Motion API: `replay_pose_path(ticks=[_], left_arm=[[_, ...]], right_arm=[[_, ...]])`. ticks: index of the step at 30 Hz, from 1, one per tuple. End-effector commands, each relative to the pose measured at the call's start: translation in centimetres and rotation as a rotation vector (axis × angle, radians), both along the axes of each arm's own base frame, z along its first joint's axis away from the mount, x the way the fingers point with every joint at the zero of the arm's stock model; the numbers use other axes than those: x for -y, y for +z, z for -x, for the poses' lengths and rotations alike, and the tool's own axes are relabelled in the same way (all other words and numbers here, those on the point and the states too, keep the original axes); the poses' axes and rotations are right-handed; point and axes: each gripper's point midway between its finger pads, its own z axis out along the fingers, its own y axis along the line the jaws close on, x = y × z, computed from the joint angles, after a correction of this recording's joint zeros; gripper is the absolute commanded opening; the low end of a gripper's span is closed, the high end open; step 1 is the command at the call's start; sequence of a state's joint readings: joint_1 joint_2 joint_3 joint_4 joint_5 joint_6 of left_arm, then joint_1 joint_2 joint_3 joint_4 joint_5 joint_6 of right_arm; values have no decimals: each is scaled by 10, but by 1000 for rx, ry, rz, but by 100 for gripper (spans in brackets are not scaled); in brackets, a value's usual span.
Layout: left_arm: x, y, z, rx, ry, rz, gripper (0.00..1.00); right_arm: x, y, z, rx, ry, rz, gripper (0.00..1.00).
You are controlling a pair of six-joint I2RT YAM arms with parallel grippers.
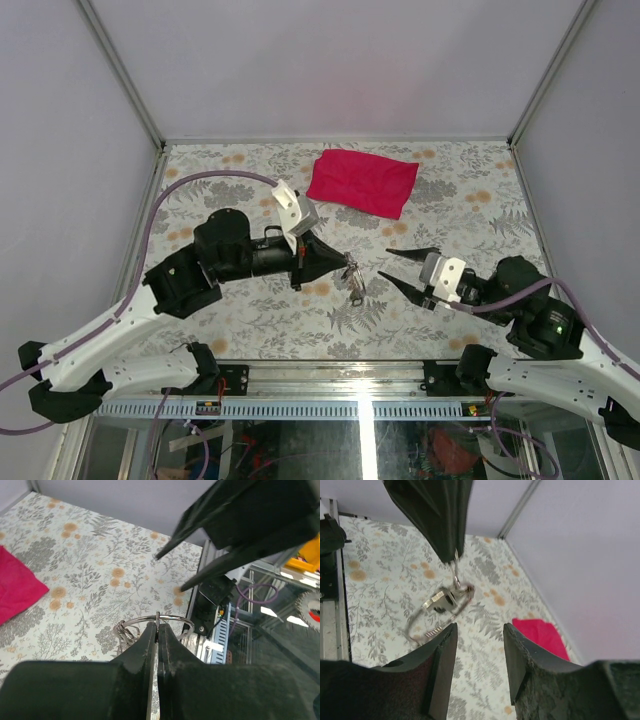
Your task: Put the keys on the keyring
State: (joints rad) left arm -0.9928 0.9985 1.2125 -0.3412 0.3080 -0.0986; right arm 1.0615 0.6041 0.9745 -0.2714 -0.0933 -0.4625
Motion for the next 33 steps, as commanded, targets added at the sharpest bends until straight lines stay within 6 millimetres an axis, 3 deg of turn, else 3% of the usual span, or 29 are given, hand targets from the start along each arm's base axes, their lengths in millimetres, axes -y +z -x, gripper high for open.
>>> replay_pose_path(ticks=[1, 7, 12, 18, 24, 33], left_arm=[[-11, 48, 31, 149, -151, 103, 0], [-15, 50, 56, 183, -288, 97, 0], [-16, 49, 67, 189, -355, 97, 0], [-17, 44, 81, 182, -443, 74, 0], [-15, 41, 84, 170, -475, 66, 0], [-13, 41, 84, 163, -484, 63, 0]], right_arm=[[3, 5, -8, -106, -75, -154, 48], [-13, -4, 6, -184, 24, -215, 49], [-24, 1, 24, -194, 142, -250, 50], [-23, 18, 37, -133, 217, -297, 46], [-28, 20, 56, -71, 336, -268, 45], [-43, 11, 64, -67, 422, -193, 42]])
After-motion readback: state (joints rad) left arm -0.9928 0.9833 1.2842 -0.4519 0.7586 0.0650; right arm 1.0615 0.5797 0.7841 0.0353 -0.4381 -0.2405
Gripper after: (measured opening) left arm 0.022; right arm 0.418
